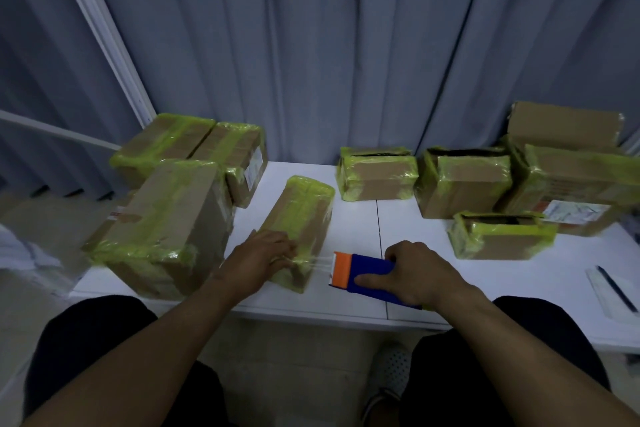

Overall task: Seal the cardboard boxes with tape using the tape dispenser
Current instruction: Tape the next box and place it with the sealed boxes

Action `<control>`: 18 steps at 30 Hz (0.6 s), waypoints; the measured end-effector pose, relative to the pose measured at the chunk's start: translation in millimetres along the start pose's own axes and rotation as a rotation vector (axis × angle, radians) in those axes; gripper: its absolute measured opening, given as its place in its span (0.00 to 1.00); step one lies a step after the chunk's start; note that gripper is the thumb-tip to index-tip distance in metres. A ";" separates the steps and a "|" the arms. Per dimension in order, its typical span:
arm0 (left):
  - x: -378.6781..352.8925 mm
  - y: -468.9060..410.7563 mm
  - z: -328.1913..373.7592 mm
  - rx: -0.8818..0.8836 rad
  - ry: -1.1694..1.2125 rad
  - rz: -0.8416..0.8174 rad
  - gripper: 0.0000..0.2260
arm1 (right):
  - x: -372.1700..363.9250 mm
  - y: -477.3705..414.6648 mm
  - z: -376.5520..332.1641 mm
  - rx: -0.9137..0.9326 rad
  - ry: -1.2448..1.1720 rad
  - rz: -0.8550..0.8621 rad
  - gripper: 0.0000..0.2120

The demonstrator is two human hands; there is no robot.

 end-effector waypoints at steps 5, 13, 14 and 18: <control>-1.3 -1.4 -0.9 0.047 -0.052 -0.015 0.34 | -21.1 -20.4 -0.7 -0.025 0.132 -0.037 0.32; -16.2 3.3 10.3 0.198 0.113 0.176 0.28 | -40.3 -40.0 -7.6 -0.045 0.127 -0.070 0.31; -17.3 3.3 10.8 0.202 0.120 0.182 0.29 | -42.0 -41.8 -7.8 -0.044 0.127 -0.068 0.31; -18.5 2.9 12.2 0.166 0.133 0.207 0.30 | -49.0 -50.3 -11.5 -0.041 0.126 -0.072 0.31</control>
Point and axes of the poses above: each hand's wrist, its own y-axis away from the middle knuckle, its own x-axis out of the back of the hand, z = x × y, the point moved 5 cm from there along -y, towards the middle knuckle, and after that the axes turned 14 degrees about x, right-handed, at the moved point
